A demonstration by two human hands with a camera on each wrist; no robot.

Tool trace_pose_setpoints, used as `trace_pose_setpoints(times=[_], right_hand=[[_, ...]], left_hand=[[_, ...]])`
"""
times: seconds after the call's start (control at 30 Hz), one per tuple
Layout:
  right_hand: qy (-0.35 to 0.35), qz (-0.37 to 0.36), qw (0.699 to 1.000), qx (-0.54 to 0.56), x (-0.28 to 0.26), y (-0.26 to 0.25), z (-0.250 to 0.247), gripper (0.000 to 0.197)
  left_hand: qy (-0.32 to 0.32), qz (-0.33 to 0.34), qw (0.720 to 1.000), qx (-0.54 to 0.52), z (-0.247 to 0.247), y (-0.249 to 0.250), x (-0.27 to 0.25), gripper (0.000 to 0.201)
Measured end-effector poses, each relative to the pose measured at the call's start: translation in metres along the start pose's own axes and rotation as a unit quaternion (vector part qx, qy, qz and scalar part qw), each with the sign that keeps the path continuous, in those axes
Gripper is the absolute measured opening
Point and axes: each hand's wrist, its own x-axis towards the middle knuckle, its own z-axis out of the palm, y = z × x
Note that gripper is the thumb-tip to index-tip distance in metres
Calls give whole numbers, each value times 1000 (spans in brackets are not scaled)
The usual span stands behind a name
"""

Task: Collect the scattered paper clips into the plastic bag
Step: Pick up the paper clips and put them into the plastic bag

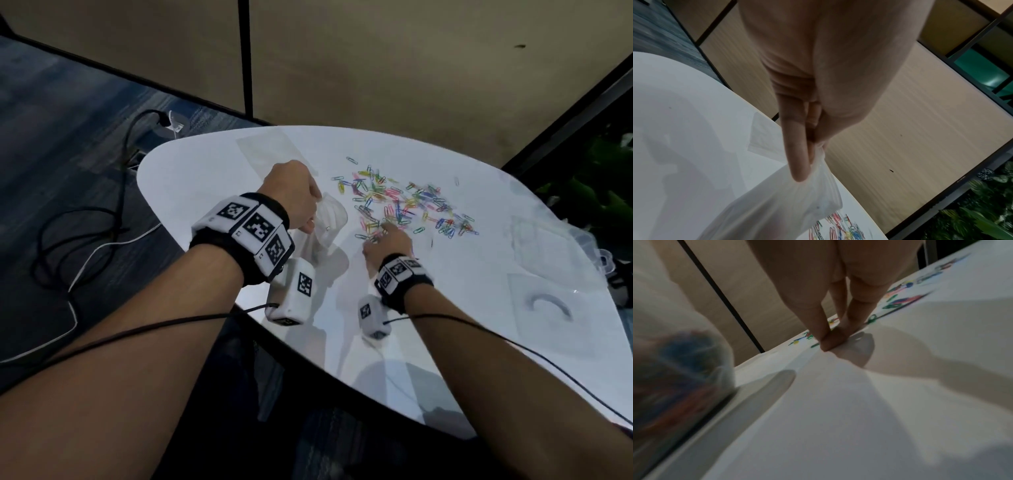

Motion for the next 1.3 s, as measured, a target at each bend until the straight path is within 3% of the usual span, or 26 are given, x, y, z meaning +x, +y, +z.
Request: trace_pose_setpoints(times=[0.07,0.2,0.37,0.43,0.5,0.63,0.8,0.9,1.0,1.07,1.17,1.23,1.3], right_hand=[[14,-14,1000,21,16,-13,-4,58],[-8,-127,988,-87,38,-27,-11,63],[-64,-234,916,-320,38,-30,-5,45],[-44,-264,893,-361,30,-28,0,48],[-5,-296,870,-393,22,-24,4,39],[12,-313,869,-384,15,-17,1,22],[8,-277,918,-284,20,-11,-20,19],[10,-181,976,-122,28,-3,-43,15],[-36,-108,993,36,28,3,-65,9],[-84,-73,968,223,20,-4,-77,2],[-150,-96,878,445,-2,-27,-89,8],[-188,-123,839,496,-23,-43,-93,9],[-205,-145,834,490,-44,-54,-89,7]], left_hand=[[-1,1,1000,2,-1,0,-1,21],[-3,2,1000,2,1,0,2,20],[-5,5,1000,17,5,0,5,19],[-3,7,1000,17,5,0,5,20],[0,7,1000,17,6,1,3,21],[-3,5,1000,14,6,1,3,20],[-5,5,1000,9,6,1,4,20],[-8,6,1000,7,7,3,4,20],[-8,5,1000,7,9,6,4,20],[-8,0,1000,5,11,8,4,21],[-6,-2,1000,3,13,9,4,21],[-1,1,1000,7,14,9,4,22],[6,7,1000,10,15,8,5,23]])
